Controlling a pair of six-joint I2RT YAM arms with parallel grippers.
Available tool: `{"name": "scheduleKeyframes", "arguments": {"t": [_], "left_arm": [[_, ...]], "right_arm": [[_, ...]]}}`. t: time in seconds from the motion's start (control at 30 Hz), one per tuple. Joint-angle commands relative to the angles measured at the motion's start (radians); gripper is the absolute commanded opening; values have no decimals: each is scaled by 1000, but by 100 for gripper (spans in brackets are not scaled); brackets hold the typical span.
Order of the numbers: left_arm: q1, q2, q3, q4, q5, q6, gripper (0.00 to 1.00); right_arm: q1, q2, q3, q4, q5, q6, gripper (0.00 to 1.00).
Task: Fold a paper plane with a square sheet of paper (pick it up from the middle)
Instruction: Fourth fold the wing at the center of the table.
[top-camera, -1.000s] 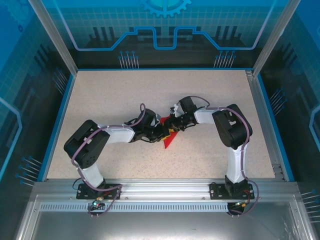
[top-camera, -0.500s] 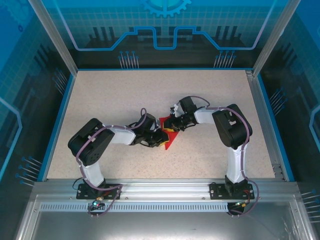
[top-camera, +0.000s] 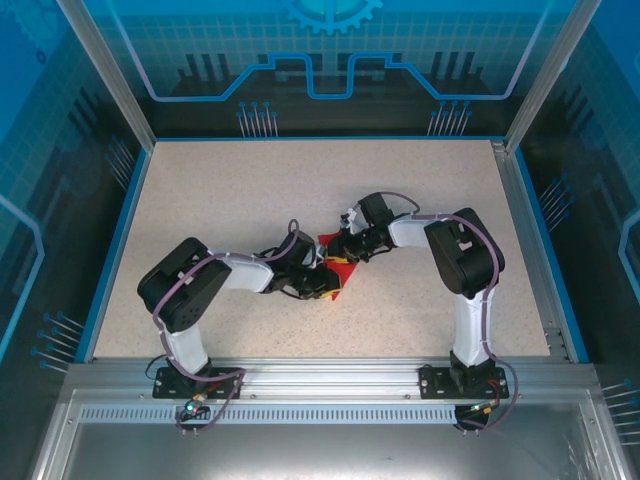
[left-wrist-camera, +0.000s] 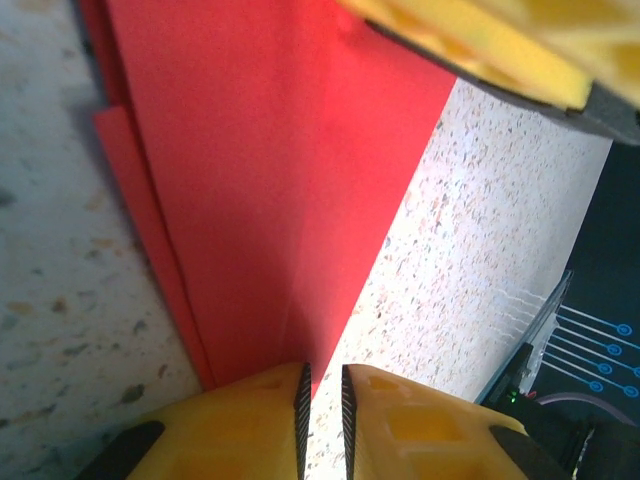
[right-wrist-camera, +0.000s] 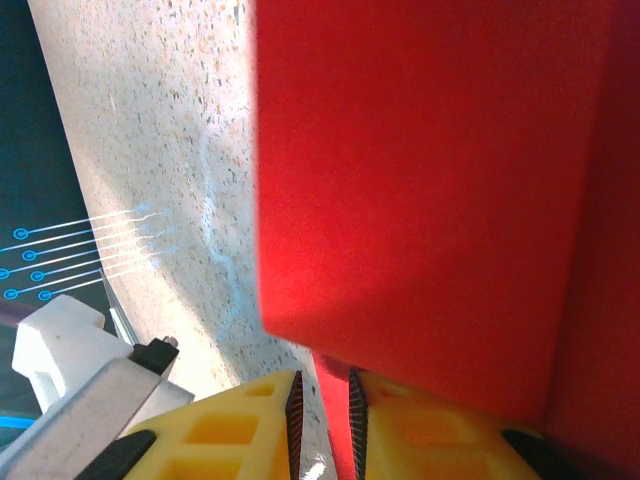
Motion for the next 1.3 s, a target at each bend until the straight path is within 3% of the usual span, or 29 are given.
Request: {"name": "scheduleKeyframes", "arguments": {"t": [0.0, 0.43, 0.63, 0.8, 0.93, 1.07, 1.27], "left_arm": [[-30, 21, -2, -125, 73, 33, 20], [-50, -56, -58, -170, 107, 40, 19], [-31, -269, -133, -191, -37, 4, 19], [53, -398, -198, -243, -163, -54, 20], [80, -404, -197, -205, -155, -79, 22], [75, -346, -133, -127, -87, -85, 22], [69, -228, -46, -46, -69, -107, 22]], "right_arm": [[-8, 79, -59, -124, 94, 2, 23], [-6, 77, -86, -106, 113, 25, 23], [8, 58, -129, -56, 131, 93, 23], [43, 7, -206, 51, 166, 221, 23], [74, -30, -240, 92, 206, 289, 23], [81, -45, -245, 92, 228, 307, 23], [71, -33, -222, 64, 217, 286, 23]]}}
